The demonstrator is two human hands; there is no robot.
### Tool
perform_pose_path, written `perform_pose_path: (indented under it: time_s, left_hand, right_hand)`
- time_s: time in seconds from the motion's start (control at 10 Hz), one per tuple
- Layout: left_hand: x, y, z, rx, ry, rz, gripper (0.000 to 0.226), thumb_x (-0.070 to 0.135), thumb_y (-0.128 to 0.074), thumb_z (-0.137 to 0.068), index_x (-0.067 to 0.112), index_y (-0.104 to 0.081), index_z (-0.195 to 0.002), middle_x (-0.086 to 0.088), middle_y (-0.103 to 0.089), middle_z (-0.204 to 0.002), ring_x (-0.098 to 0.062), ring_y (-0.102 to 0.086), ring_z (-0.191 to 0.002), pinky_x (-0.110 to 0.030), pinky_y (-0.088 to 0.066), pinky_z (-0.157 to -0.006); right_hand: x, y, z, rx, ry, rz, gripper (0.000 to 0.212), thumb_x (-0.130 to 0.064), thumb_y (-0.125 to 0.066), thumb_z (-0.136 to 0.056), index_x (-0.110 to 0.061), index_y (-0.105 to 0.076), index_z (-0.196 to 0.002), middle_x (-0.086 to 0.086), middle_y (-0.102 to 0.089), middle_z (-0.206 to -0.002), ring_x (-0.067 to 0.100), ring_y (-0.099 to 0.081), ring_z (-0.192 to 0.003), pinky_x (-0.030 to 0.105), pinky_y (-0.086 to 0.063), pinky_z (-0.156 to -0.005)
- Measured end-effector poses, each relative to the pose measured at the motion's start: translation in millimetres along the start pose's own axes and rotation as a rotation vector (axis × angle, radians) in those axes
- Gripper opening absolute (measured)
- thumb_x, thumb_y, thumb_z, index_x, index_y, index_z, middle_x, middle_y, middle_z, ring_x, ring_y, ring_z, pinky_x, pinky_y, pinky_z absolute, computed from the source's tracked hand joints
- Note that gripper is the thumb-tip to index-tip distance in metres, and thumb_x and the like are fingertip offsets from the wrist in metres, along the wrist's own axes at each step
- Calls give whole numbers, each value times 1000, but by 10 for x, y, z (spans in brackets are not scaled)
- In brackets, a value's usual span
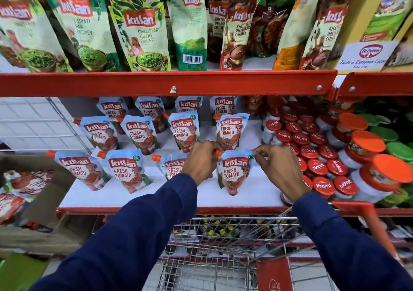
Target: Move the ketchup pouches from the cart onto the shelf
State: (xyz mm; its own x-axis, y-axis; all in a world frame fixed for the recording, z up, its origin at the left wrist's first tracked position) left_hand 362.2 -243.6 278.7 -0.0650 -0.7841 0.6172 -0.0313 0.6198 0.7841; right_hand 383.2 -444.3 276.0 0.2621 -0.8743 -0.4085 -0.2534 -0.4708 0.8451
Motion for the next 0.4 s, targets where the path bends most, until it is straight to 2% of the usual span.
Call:
perform_pose_path:
  time_s: [0.1,0.2,0.3,0.4]
  left_hand:
    - [-7,31,43,-17,31,36,33,-10,-54,-93,3,-63,-122,-16,-67,-107,-35,-72,-81,-43,-59,-45]
    - [83,147,129,-16,35,55,33,2,-62,-95,6,-61,-128,-20,-64,-129,-37,-65,-111,-47,-59,-84]
    - [271,468,251,147,-150,-138,42,18,-74,-91,10,-61,-131,-12,-65,-132,-32,-64,-113,-38,-53,-92]
    - [394,849,475,332,-295,-233,44,27,-69,-94,13,-57,-134,-5,-61,-136,-26,-65,-111,-38,-57,-91]
  right_hand:
    - [-2,-3,10,-12,-20,-12,16,-30,-65,-91,-25,-77,-101,0,-79,-89,26,-71,-79,29,-48,-59]
    - [-18,5,33,-33,-65,-59,22,-30,-68,-89,-23,-75,-109,-3,-79,-101,20,-72,-87,31,-55,-71]
    - [-18,218,192,33,-136,-142,31,-33,-71,-86,-24,-69,-116,-5,-76,-105,15,-70,-78,34,-58,-73]
    - [-10,707,680,289,-257,-340,21,-33,-72,-86,-26,-65,-105,-7,-72,-91,7,-64,-72,22,-49,-60]
Point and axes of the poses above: each hand's wrist, its own z-axis away from the middle knuckle, its own y-axis out of the back of the hand, x = y × z, the point moved 9 cm from there along -z, towards the middle knuckle
